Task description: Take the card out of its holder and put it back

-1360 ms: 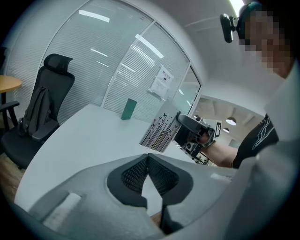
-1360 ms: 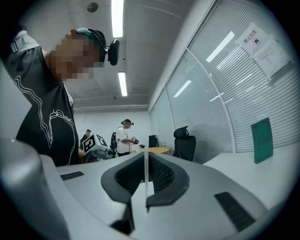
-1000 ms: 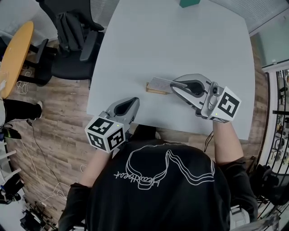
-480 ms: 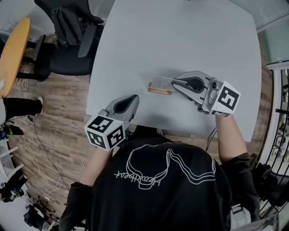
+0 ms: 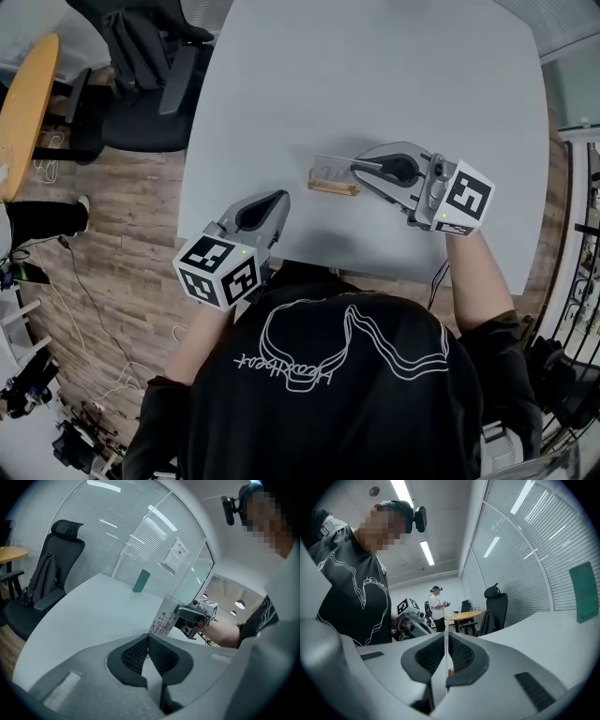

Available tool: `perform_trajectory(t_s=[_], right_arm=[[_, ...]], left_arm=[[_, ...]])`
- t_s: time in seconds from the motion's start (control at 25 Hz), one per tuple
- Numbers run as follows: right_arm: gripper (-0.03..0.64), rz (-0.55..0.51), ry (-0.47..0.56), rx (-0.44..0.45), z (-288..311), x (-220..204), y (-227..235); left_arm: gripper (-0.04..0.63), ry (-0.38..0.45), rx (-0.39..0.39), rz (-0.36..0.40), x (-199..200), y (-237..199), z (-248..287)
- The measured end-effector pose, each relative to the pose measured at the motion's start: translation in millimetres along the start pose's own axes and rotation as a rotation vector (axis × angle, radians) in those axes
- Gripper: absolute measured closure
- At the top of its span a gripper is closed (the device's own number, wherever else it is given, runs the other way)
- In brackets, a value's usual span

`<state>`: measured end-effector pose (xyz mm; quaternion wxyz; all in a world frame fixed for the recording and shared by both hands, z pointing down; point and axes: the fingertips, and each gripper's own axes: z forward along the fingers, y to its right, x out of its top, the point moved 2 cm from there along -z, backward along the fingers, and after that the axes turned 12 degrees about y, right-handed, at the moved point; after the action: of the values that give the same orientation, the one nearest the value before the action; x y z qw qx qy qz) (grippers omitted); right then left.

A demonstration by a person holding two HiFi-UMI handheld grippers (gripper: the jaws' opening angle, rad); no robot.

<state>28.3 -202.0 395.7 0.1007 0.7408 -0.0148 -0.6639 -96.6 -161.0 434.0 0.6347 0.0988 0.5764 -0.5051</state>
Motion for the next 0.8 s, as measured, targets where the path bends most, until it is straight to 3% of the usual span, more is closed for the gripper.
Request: perform_trajectory(t_s=[0.8], right_arm=[[0.592,0.018,-0.012,0.007,-0.2,-10.4,5.9]], left_arm=[[0.581,-0.012,0.001,0.000,-7.3,0.9,1.2]])
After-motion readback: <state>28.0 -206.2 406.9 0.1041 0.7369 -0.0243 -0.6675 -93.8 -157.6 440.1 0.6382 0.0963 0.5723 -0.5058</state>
